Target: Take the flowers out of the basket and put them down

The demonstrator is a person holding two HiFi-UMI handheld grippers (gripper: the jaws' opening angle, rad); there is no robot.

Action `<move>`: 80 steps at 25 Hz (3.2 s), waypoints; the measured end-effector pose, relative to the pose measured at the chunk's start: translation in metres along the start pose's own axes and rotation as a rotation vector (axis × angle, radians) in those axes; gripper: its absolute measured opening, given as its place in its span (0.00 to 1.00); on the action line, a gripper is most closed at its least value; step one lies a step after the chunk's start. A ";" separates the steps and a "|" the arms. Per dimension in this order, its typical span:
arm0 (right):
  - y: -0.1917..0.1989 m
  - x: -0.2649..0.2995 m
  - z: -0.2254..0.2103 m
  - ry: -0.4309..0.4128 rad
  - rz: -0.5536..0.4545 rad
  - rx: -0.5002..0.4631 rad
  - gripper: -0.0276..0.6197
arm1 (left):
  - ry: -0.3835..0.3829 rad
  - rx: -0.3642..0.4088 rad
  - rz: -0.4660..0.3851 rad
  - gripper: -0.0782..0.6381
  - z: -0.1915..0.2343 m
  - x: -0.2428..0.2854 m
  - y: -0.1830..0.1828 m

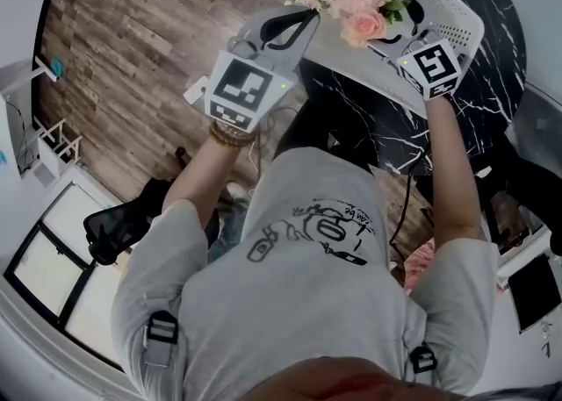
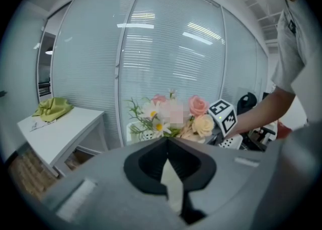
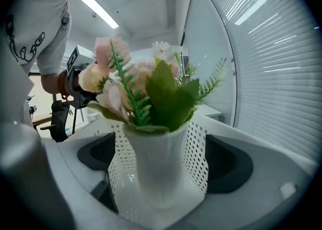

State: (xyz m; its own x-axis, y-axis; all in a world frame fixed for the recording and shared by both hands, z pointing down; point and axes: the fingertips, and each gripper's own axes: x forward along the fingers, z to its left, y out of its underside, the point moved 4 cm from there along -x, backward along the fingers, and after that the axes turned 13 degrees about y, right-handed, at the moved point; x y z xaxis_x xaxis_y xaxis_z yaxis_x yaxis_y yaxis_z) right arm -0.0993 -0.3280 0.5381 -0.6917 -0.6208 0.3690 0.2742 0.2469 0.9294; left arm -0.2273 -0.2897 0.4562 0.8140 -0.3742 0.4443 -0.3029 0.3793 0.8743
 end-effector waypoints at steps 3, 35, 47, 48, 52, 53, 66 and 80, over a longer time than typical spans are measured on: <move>0.004 0.010 0.002 -0.014 -0.028 0.021 0.92 | -0.001 -0.012 -0.004 0.11 0.002 0.001 0.004; 0.021 0.038 0.005 -0.032 -0.118 0.019 0.63 | 0.020 -0.044 -0.014 0.11 0.004 0.011 0.017; 0.019 0.035 0.006 -0.045 -0.133 0.002 0.62 | 0.023 -0.033 -0.014 0.11 0.000 0.014 0.010; 0.017 0.034 0.005 -0.045 -0.142 0.003 0.61 | 0.023 -0.031 -0.015 0.11 -0.001 0.014 0.009; 0.014 0.029 0.005 -0.049 -0.155 0.009 0.61 | 0.020 -0.018 -0.021 0.11 -0.003 0.014 0.002; 0.012 0.028 0.006 -0.051 -0.164 0.003 0.61 | 0.020 -0.014 -0.023 0.11 -0.004 0.013 0.000; -0.040 -0.003 -0.009 -0.025 -0.252 0.032 0.60 | 0.018 0.045 -0.069 0.11 -0.020 0.005 -0.045; -0.109 -0.065 -0.009 -0.032 -0.309 -0.012 0.60 | -0.010 0.117 -0.153 0.11 -0.058 0.003 -0.101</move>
State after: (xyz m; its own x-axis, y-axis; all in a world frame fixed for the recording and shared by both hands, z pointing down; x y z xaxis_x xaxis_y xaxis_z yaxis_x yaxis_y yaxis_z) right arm -0.0784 -0.3219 0.4125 -0.7641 -0.6414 0.0686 0.0549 0.0413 0.9976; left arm -0.1650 -0.2800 0.3581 0.8501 -0.4285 0.3060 -0.2323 0.2163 0.9483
